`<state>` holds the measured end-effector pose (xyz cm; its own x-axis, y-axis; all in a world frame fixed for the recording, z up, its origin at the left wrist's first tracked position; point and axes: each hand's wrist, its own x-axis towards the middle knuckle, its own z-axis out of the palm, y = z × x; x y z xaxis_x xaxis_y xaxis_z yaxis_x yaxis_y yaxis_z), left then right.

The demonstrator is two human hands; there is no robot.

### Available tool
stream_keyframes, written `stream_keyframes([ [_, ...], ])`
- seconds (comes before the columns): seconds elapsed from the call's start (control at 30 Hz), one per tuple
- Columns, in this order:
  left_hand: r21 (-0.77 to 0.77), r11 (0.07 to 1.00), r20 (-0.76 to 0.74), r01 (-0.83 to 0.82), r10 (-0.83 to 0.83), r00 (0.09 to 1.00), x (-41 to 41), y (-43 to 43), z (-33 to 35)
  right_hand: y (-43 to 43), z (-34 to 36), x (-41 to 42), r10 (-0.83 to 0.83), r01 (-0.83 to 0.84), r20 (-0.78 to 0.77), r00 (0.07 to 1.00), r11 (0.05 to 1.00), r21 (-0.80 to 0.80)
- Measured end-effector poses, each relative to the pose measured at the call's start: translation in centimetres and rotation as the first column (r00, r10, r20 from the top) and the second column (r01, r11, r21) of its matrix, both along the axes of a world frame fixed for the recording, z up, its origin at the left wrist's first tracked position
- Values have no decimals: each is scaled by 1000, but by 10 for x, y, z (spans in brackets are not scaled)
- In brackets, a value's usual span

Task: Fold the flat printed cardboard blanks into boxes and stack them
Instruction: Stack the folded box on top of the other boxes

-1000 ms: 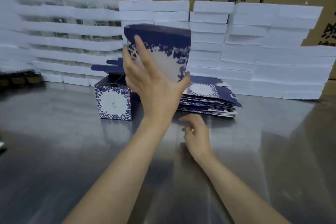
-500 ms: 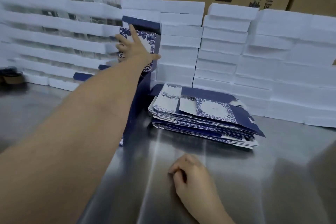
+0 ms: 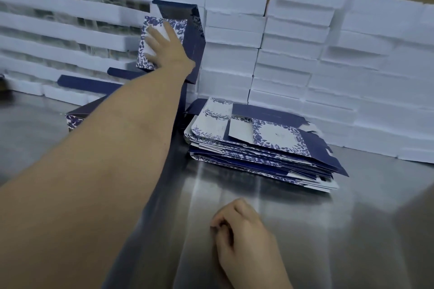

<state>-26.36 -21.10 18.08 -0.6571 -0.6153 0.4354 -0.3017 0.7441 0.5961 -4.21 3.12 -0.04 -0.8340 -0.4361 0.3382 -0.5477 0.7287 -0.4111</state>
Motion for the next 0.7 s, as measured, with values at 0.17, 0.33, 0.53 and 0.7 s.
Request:
stream_keyframes([
  [0.17, 313, 949, 69, -33, 12, 998, 3, -14, 7, -1, 0, 0, -2, 2, -1, 1000, 1000, -11],
  [0.33, 443, 890, 138, 109, -188, 973, 14, -37, 15, -2, -1, 1, -11, 11, -7, 1000, 1000, -16],
  [0.53, 498, 866, -201, 38, 73, 977, 23, -32, 24, -3, -2, 1, -15, 14, -22, 1000, 999, -28],
  [0.7, 416, 903, -143, -109, 184, 972, 15, -22, 14, -3, -1, 0, -21, 21, -22, 1000, 1000, -11],
])
